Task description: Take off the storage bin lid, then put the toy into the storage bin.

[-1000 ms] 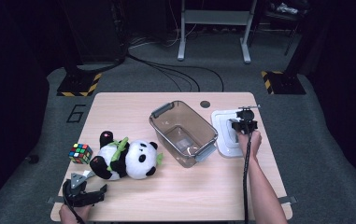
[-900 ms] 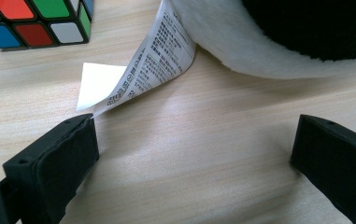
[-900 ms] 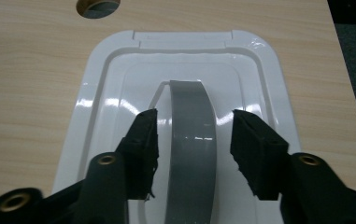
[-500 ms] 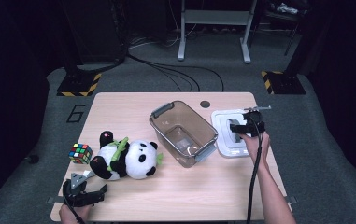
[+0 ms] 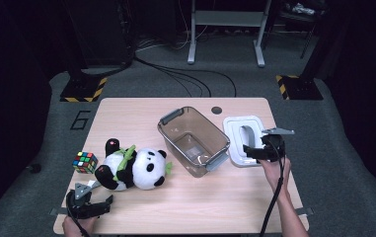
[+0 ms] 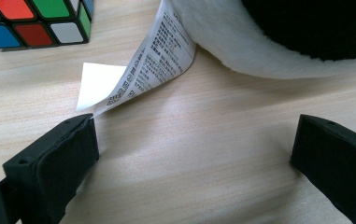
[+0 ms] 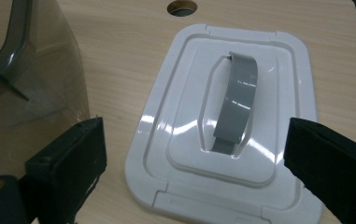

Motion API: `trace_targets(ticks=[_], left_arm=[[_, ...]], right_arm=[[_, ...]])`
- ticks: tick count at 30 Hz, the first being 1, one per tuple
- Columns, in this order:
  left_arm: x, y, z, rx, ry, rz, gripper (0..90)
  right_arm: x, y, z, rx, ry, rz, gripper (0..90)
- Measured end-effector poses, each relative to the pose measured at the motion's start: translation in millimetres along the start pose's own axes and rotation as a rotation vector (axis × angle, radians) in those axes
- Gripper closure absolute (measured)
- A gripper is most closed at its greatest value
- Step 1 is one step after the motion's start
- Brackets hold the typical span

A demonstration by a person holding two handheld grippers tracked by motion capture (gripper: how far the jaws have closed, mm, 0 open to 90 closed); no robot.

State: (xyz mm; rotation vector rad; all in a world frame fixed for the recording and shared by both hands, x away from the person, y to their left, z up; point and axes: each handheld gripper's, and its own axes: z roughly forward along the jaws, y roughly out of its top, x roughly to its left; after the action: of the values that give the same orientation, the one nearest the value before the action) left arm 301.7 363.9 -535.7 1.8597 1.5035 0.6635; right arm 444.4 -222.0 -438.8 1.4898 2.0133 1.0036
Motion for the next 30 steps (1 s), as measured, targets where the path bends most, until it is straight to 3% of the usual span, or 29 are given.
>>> trace_targets(ticks=[4, 14, 19, 24, 30], left_arm=[[-0.1, 0.0, 0.1, 0.0, -0.002, -0.001, 0.5], [-0.1, -0.1, -0.1, 0.0, -0.002, -0.001, 0.5], [-0.2, 0.0, 0.0, 0.0, -0.002, -0.002, 0.5], [-0.1, 0.6, 0.3, 0.003, 0.001, 0.001, 0.4], [1.5, 2.6, -0.5, 0.022, -0.015, 0.001, 0.1]], right_arm=[[5.1, -16.3, -4.2, -0.003, 0.01, 0.005, 0.0], [17.3, -67.4, -0.8, 0.012, 0.013, 0.002, 0.0], [21.0, -90.6, 2.2, 0.033, -0.006, -0.014, 0.0], [22.0, -105.7, 6.1, 0.059, -0.014, -0.015, 0.0], [25.7, -111.7, 7.5, 0.061, -0.038, -0.054, 0.0]])
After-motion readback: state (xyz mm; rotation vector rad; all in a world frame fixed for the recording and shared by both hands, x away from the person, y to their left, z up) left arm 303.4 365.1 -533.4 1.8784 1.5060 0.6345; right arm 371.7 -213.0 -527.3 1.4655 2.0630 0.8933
